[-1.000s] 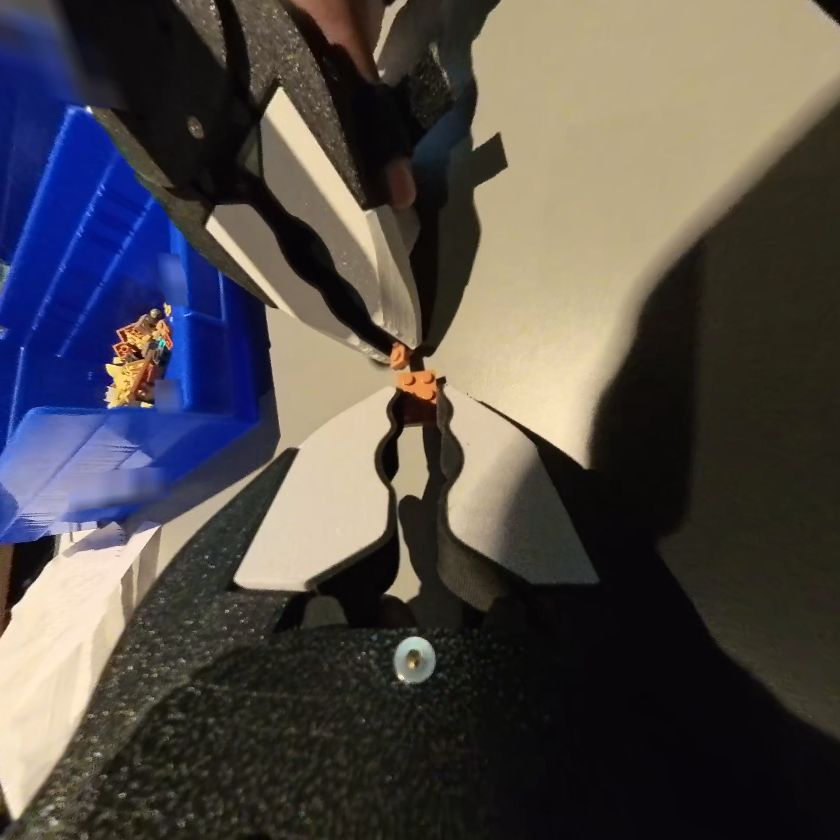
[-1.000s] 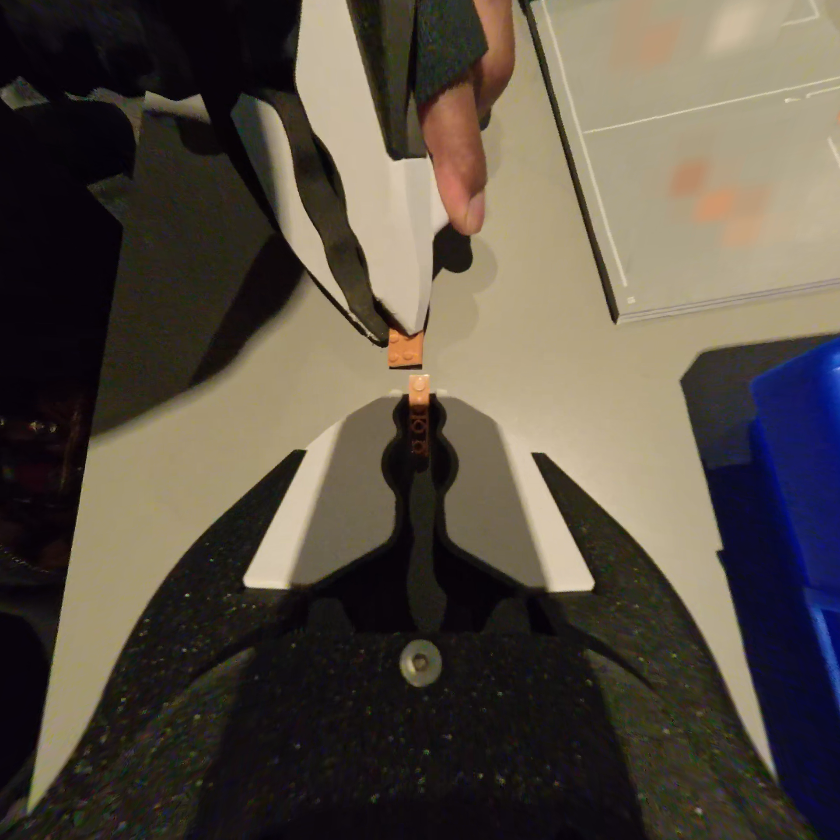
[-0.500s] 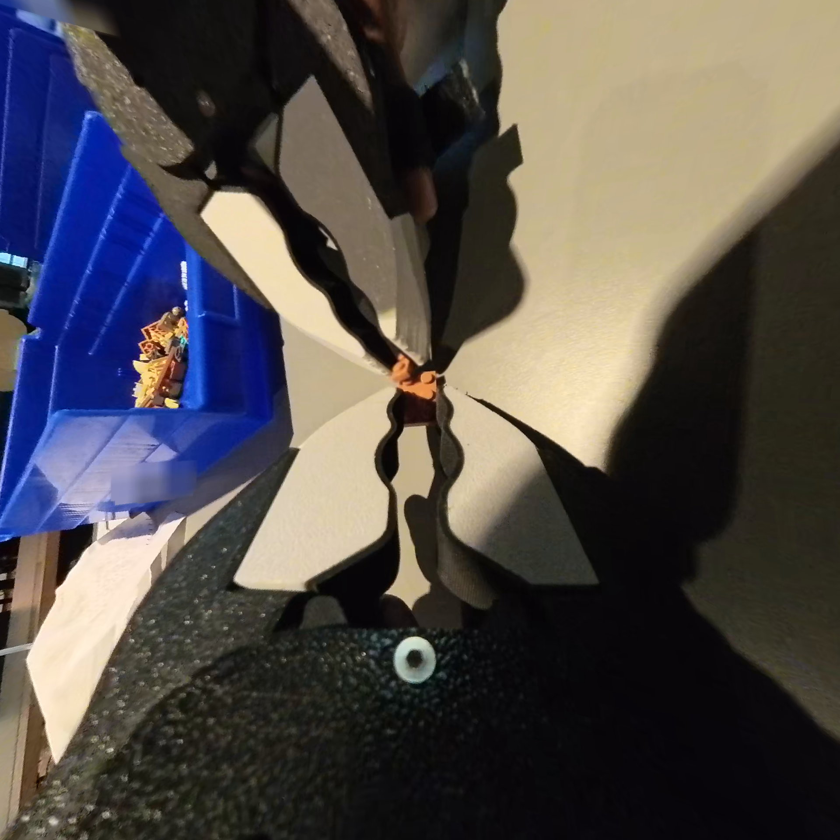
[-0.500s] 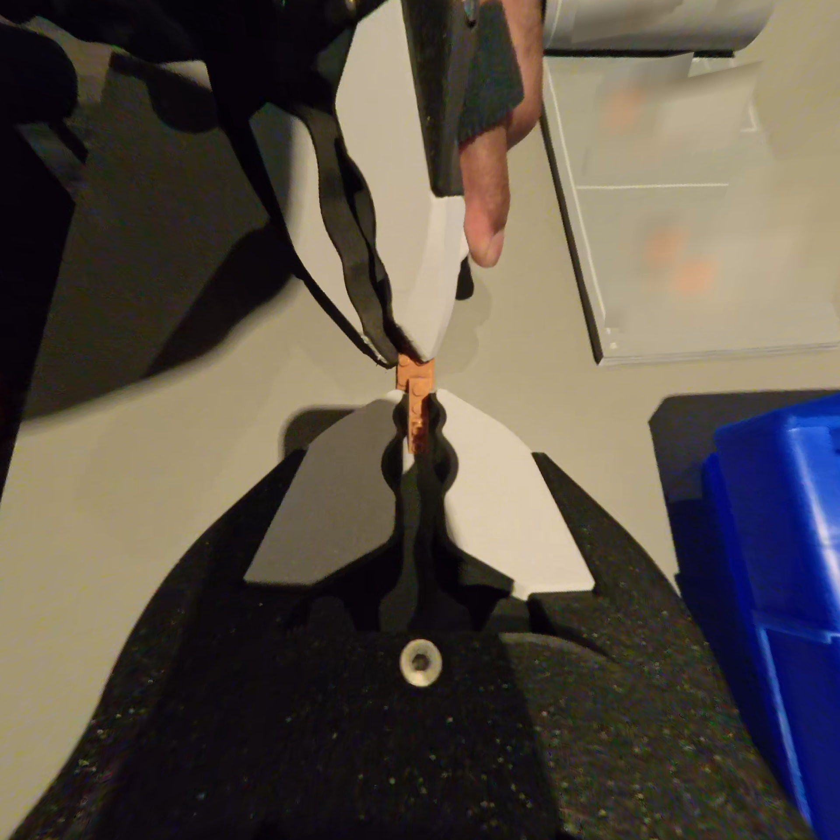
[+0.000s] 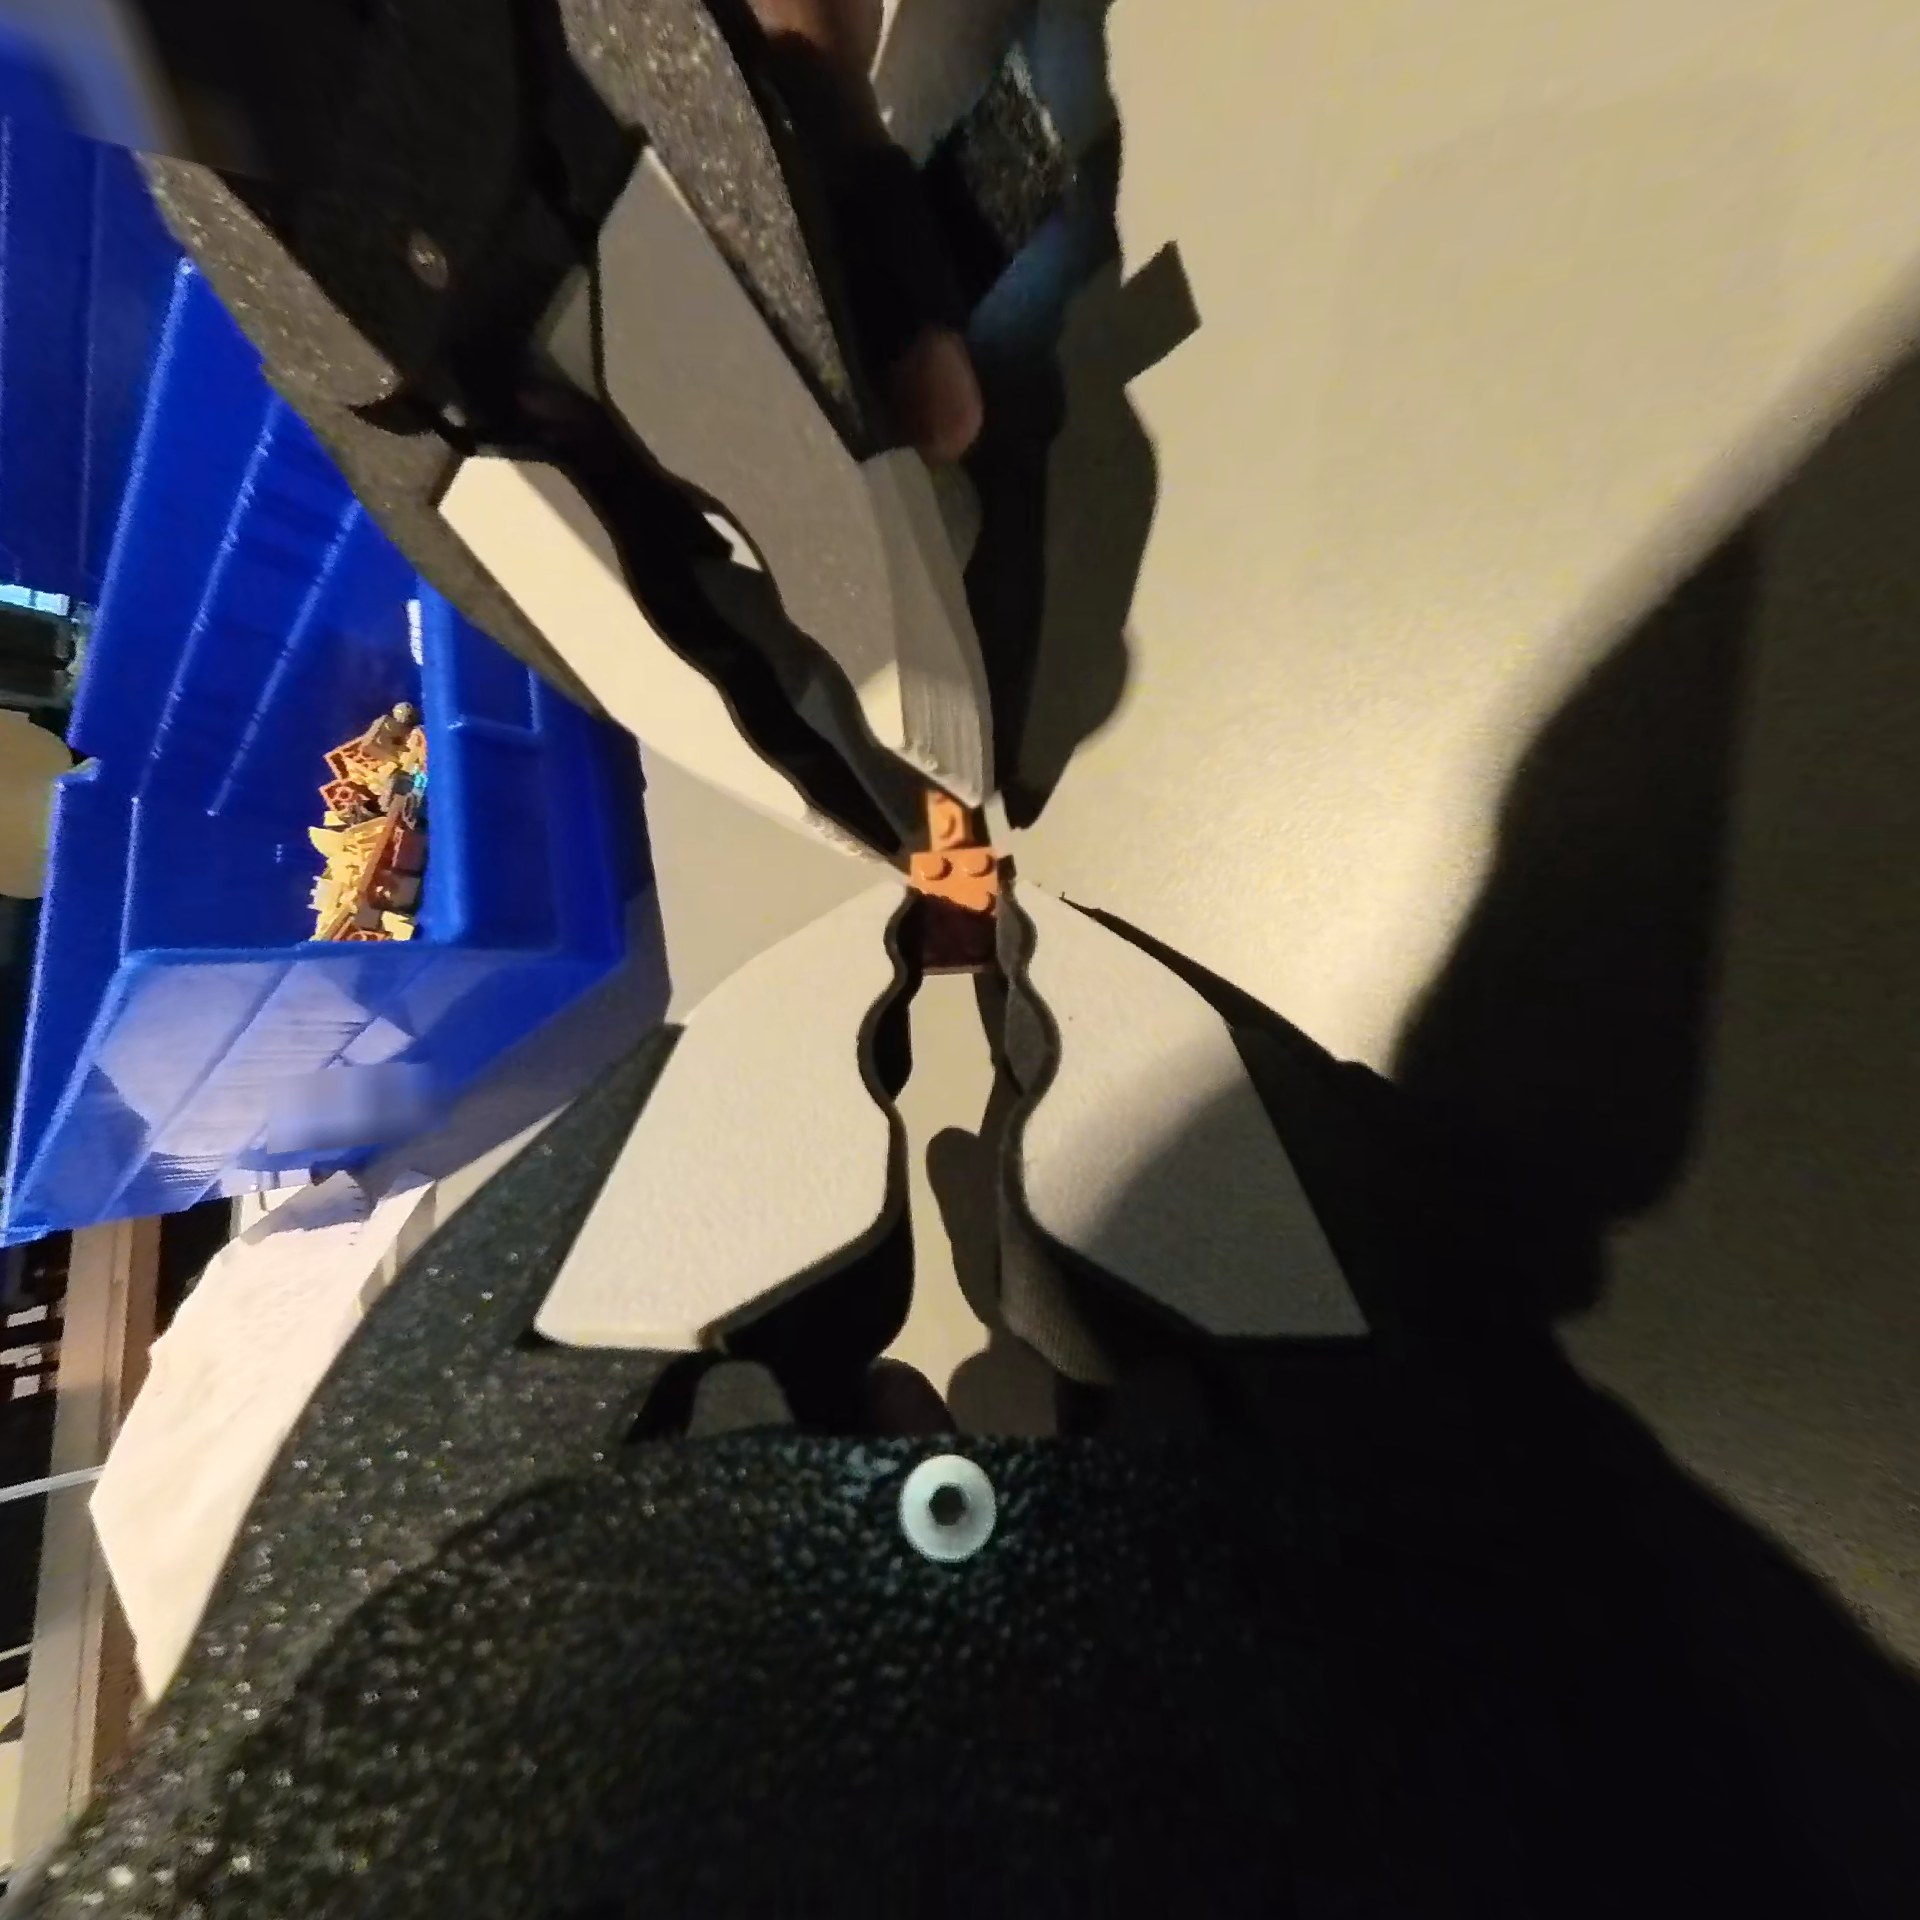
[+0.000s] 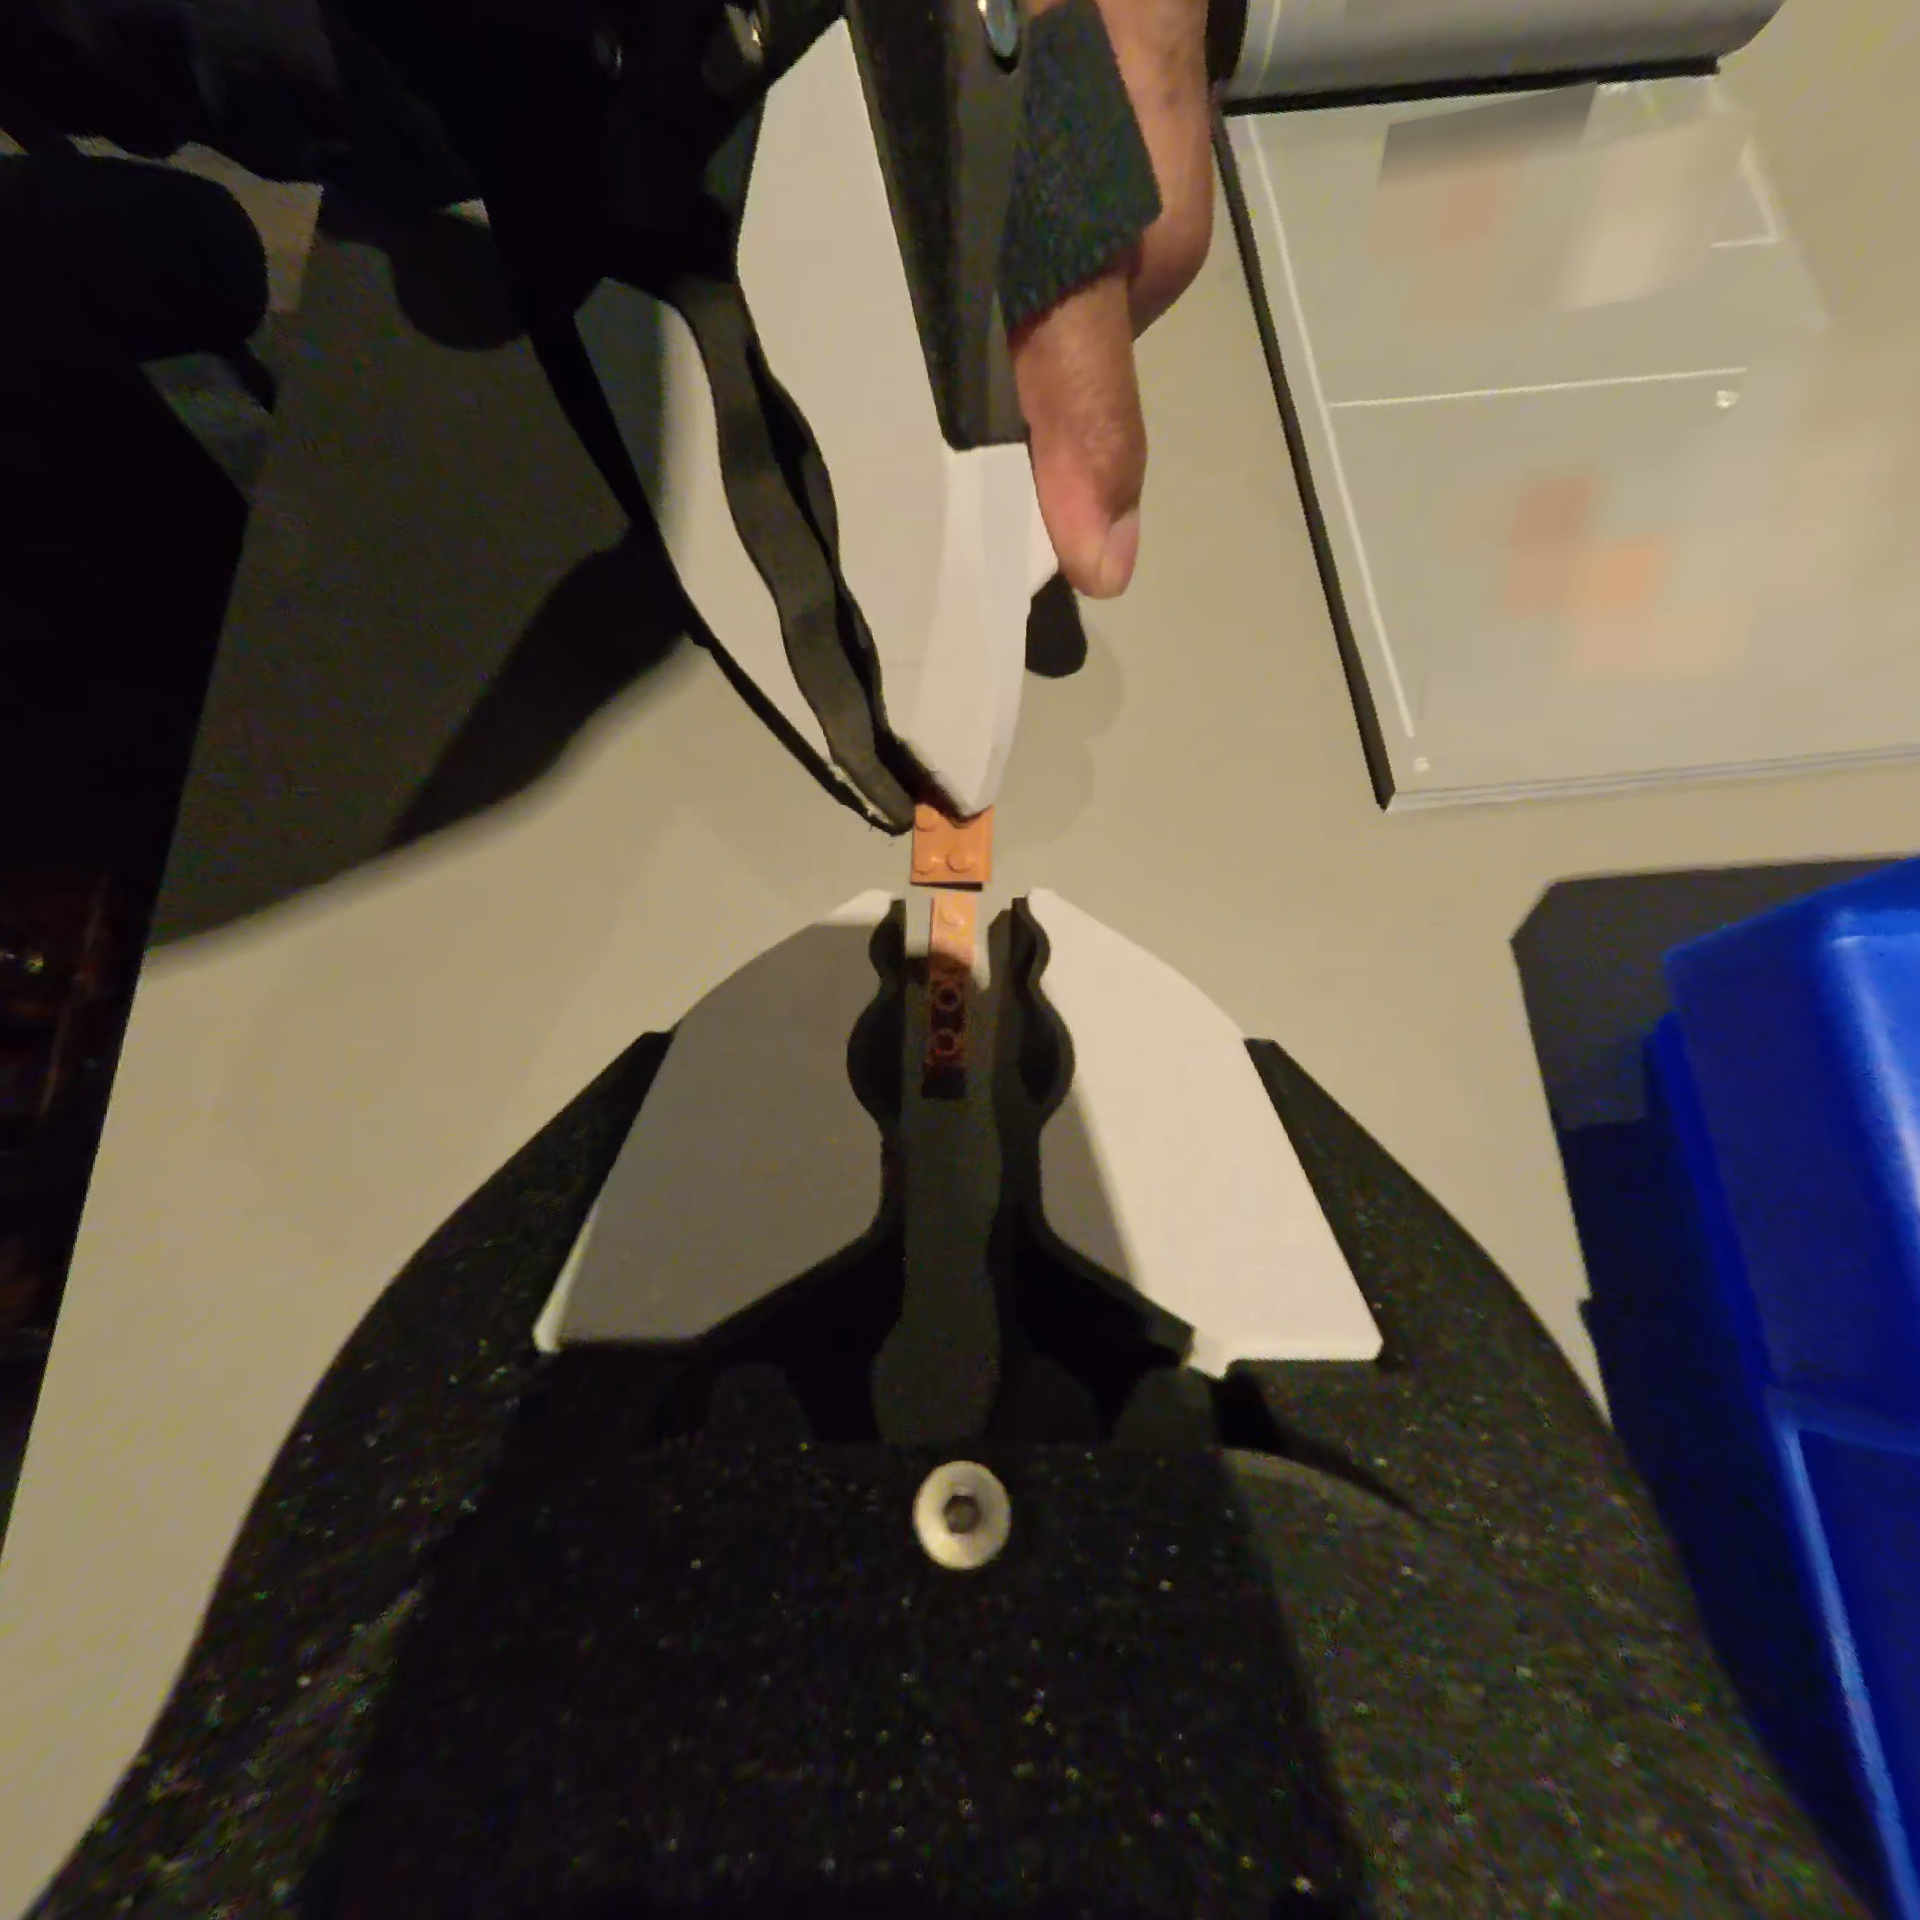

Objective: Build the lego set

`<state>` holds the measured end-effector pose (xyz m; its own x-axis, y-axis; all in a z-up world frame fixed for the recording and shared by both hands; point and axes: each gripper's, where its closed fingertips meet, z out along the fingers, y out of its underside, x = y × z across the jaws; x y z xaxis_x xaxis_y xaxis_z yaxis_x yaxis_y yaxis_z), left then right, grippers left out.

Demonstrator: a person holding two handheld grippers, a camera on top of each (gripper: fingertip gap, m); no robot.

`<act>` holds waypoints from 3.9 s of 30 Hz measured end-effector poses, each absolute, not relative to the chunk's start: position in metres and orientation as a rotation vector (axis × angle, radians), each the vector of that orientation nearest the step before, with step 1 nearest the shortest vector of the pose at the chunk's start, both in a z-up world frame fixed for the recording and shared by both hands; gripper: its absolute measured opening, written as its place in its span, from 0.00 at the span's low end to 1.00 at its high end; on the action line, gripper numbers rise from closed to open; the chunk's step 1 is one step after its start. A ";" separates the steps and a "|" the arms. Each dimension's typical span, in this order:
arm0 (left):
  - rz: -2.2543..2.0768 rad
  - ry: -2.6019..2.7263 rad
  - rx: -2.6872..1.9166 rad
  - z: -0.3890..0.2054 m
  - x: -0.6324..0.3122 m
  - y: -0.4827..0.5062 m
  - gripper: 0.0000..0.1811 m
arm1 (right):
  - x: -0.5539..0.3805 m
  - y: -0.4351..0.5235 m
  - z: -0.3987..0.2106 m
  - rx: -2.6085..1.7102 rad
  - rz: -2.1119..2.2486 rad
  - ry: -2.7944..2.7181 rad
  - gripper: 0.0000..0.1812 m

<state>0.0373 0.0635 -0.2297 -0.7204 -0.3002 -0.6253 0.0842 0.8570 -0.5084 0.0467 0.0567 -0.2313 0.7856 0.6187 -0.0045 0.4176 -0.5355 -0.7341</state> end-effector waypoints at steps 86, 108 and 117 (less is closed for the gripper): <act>-1.377 1.861 -0.839 -0.161 0.075 0.091 0.04 | 0.149 0.078 -0.223 -2.212 -0.086 -0.338 0.15; -1.373 1.393 -0.689 -0.117 0.062 0.116 0.04 | 0.129 0.073 -0.215 -2.057 -0.226 -0.556 0.10; -1.296 1.426 -0.705 -0.121 0.068 0.113 0.04 | 0.141 0.071 -0.220 -2.163 -0.202 -0.374 0.14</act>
<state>0.0676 0.1127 -0.1209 -0.2899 -0.9093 -0.2987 0.2106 0.2438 -0.9467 0.1415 0.0713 -0.2196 0.9407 0.1915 0.2801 0.3392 -0.5458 -0.7662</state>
